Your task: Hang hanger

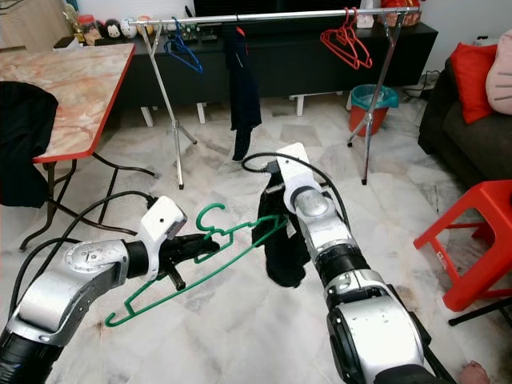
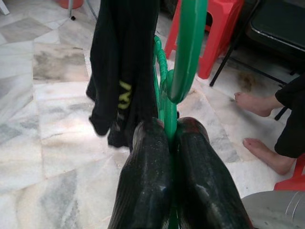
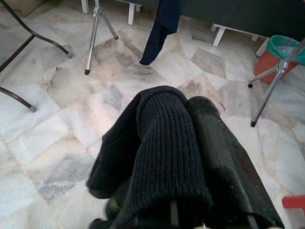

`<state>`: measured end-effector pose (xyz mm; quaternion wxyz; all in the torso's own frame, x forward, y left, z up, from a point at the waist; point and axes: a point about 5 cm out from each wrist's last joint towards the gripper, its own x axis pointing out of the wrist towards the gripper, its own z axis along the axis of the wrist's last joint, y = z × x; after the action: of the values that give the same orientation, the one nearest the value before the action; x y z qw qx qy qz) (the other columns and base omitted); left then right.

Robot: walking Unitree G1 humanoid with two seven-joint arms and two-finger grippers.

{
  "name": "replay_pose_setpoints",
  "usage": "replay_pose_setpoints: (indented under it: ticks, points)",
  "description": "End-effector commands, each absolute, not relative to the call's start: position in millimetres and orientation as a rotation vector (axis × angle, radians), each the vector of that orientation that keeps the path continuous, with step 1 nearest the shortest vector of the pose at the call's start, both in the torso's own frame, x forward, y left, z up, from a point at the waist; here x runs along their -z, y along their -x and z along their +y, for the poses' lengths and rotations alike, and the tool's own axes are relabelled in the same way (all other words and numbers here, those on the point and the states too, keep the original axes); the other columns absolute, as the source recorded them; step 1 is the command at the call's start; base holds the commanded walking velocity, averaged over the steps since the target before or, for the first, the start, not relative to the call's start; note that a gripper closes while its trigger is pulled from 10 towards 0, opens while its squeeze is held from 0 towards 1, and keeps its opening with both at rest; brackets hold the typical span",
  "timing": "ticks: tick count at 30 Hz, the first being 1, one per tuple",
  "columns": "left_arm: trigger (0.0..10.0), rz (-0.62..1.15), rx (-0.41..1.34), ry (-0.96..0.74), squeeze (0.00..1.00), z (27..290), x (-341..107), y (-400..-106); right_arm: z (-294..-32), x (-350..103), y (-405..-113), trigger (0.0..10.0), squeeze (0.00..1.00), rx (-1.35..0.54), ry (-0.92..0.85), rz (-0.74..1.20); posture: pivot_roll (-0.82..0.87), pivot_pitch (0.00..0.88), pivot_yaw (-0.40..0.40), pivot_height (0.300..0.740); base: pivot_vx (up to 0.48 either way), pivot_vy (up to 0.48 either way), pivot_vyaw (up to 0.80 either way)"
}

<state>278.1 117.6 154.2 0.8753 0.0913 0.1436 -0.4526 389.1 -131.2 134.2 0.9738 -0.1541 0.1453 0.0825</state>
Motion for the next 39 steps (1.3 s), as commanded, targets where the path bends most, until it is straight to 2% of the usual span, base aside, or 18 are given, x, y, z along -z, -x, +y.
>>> replay_pose_setpoints:
  ticks: [1, 15, 22, 29, 39]
  points:
    - [10.0, 0.29, 0.939, -0.193, 0.0, 117.4, -157.2, -277.5, -123.8, -143.0, -390.1, 10.0, 0.0, -0.188, 0.311, 0.256, -0.03, 0.0, 0.033, 0.74, 0.0, 0.0, 0.0]
    - [10.0, 0.322, 0.746, -0.224, 0.0, 126.7, -147.9, -290.1, -121.5, -140.2, -373.5, 10.0, 0.0, -0.231, 0.329, 0.256, -0.04, 0.0, 0.029, 0.74, 0.0, 0.0, 0.0]
    - [10.0, 0.354, 0.769, -0.254, 0.0, 129.2, -144.5, -285.5, -123.3, -139.7, -368.6, 10.0, 0.0, -0.235, 0.365, 0.265, -0.04, 0.0, 0.025, 0.74, 0.0, 0.0, 0.0]
    - [10.0, 0.324, 0.709, -0.242, 0.0, 133.7, -149.2, -289.9, -121.1, -139.1, -364.0, 10.0, 0.0, -0.247, 0.363, 0.274, -0.03, 0.0, 0.021, 0.74, 0.0, 0.0, 0.0]
    - [10.0, 0.312, 0.745, -0.21, 0.0, 124.9, -148.2, -286.8, -107.2, -145.2, -344.7, 10.0, 0.0, -0.383, 0.386, 0.304, -0.04, 0.0, 0.017, 0.74, 0.0, 0.0, 0.0]
